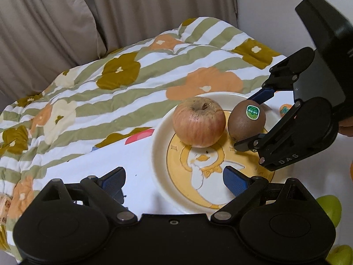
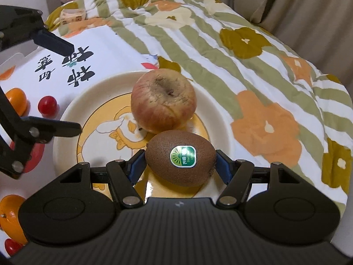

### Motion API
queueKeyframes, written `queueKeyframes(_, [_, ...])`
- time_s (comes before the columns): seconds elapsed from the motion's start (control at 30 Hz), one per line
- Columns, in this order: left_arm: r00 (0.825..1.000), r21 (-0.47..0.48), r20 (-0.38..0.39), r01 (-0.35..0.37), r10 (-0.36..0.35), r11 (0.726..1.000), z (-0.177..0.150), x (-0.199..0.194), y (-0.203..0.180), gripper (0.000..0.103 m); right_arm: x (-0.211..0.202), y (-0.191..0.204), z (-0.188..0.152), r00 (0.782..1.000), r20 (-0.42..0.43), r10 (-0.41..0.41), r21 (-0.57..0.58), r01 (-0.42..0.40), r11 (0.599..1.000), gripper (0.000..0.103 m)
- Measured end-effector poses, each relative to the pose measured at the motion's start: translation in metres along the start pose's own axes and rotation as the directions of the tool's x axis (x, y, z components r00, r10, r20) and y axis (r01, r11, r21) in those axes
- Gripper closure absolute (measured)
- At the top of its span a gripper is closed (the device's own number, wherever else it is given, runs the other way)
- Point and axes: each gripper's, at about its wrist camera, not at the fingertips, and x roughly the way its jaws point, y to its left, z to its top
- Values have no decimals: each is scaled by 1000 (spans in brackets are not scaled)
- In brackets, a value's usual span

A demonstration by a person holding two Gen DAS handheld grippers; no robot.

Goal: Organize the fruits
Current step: 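Carry the apple and kiwi into the duck bowl and open both tools, then withdraw both tools from the bowl back over the remaining fruit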

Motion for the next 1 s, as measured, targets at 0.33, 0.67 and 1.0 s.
queueKeyframes(0.33, [999,-31,19,-44,45,999,-7,-20,-3,6,-11,5,-5,997,50,-57,36,55,998,0])
queueKeyframes(0.67, [996,-71,77,-47,53,996,-12,-62,-4,6,-81,12,-14,988,96,-121,158,105,982,0])
queueKeyframes(1.0, [985,-103,156,-55,70,993,-29,-119,-7,6,-154,48,-25,971,114,-212,252,178,951,0])
